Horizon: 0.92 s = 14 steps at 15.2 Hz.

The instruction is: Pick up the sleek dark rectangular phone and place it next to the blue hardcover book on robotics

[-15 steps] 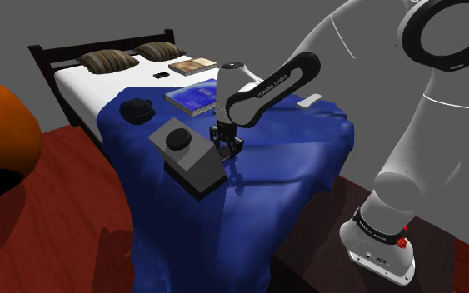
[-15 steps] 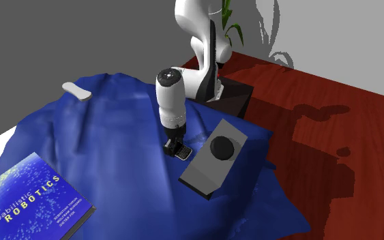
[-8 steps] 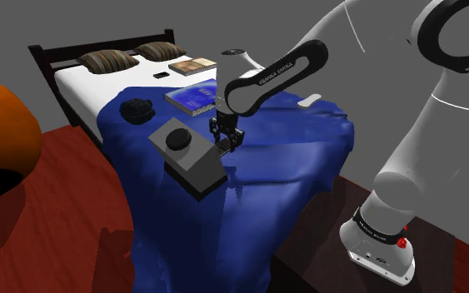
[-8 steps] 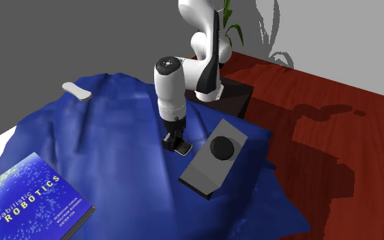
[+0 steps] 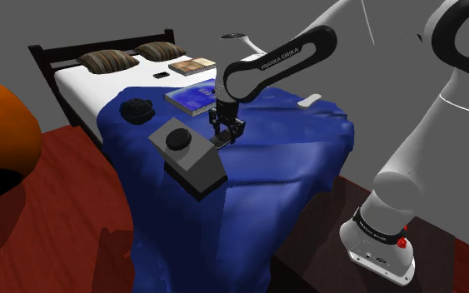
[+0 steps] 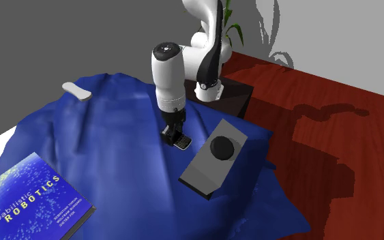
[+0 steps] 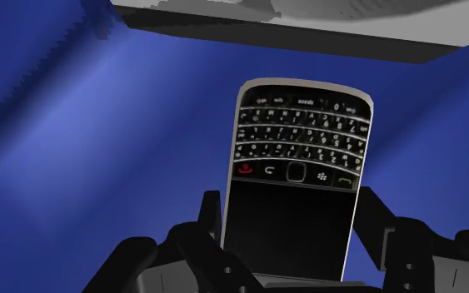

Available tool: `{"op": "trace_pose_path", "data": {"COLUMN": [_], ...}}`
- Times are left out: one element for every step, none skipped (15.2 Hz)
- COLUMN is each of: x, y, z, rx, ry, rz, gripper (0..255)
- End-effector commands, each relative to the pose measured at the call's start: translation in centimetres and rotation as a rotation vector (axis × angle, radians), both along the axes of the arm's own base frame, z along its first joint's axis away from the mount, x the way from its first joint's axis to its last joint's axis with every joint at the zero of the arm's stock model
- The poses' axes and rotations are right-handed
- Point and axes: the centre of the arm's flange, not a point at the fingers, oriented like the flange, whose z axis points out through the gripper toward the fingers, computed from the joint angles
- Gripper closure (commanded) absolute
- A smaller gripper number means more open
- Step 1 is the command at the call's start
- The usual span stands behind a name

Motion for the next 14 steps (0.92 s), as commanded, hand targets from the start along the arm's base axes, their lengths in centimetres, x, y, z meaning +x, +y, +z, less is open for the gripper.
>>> {"op": "trace_pose_path", "data": {"x": [0.1, 0.1, 0.1, 0.8, 1.5, 2.2, 3.0, 3.7, 4.4, 5.1, 5.8, 6.6, 7.3, 8.0], "y": [0.0, 0.0, 0.0, -1.1, -2.2, -3.3, -4.4, -5.5, -6.6, -7.7, -8.8, -9.9, -11.0, -12.1], "z": [1.2, 1.7, 2.0, 2.0, 2.0, 2.0, 2.0, 2.0, 2.0, 2.0, 2.0, 2.0, 2.0, 2.0], "rx": [0.0, 0.0, 0.0, 0.0, 0.0, 0.0, 0.0, 0.0, 0.0, 0.0, 0.0, 0.0, 0.0, 0.0], "ry": [0.0, 0.0, 0.0, 0.0, 0.0, 0.0, 0.0, 0.0, 0.0, 0.0, 0.0, 0.0, 0.0, 0.0], "rz": [0.0, 0.0, 0.0, 0.0, 0.0, 0.0, 0.0, 0.0, 0.0, 0.0, 0.0, 0.0, 0.0, 0.0], "gripper": [255, 255, 255, 255, 255, 255, 255, 255, 255, 255, 255, 255, 255, 255]}}
